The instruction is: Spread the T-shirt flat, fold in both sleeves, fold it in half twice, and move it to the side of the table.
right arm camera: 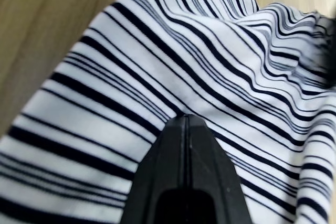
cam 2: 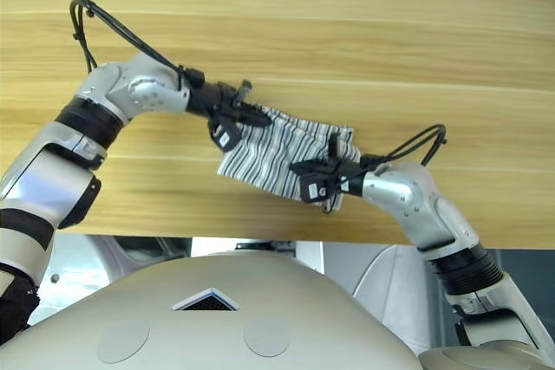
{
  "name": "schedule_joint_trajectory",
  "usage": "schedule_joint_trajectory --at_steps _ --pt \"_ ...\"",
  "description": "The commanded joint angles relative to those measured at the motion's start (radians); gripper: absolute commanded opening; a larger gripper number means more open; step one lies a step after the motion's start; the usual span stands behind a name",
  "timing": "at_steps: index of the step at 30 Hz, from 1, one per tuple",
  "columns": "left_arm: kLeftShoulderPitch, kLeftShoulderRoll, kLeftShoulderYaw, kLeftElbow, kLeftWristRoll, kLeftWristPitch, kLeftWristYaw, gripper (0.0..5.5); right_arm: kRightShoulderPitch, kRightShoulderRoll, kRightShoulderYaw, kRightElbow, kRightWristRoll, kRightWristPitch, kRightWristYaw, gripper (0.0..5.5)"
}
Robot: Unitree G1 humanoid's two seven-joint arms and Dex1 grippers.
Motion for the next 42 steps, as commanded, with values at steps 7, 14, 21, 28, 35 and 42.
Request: schedule_joint_trajectory --at_steps 7,14,21,28,35,42 --pt "-0.159 0.033 -0.096 0.462 0.293 0.247 0.424 0.04 0.036 -0.002 0.037 0.067 -0.032 0.029 0.010 0.00" --pt "-0.149 0.067 0.083 0.488 0.105 0.139 0.430 0.04 0.043 -0.007 -0.079 -0.011 0.089 0.026 -0.029 0.00" --pt "-0.051 0.075 0.213 0.470 -0.054 0.073 0.388 0.04 0.026 0.014 -0.266 -0.084 0.240 0.051 -0.075 0.00" --pt "0.039 0.070 0.259 0.459 -0.089 0.080 0.390 0.04 0.012 0.047 -0.186 -0.061 0.198 0.052 -0.052 0.00" --pt "0.060 0.051 0.271 0.458 -0.094 0.092 0.396 0.04 0.027 0.036 -0.149 -0.095 0.230 0.021 -0.007 0.00" --pt "0.078 0.031 0.267 0.467 -0.068 0.128 0.422 0.04 -0.022 0.099 -0.076 -0.048 0.219 0.024 0.006 0.00"
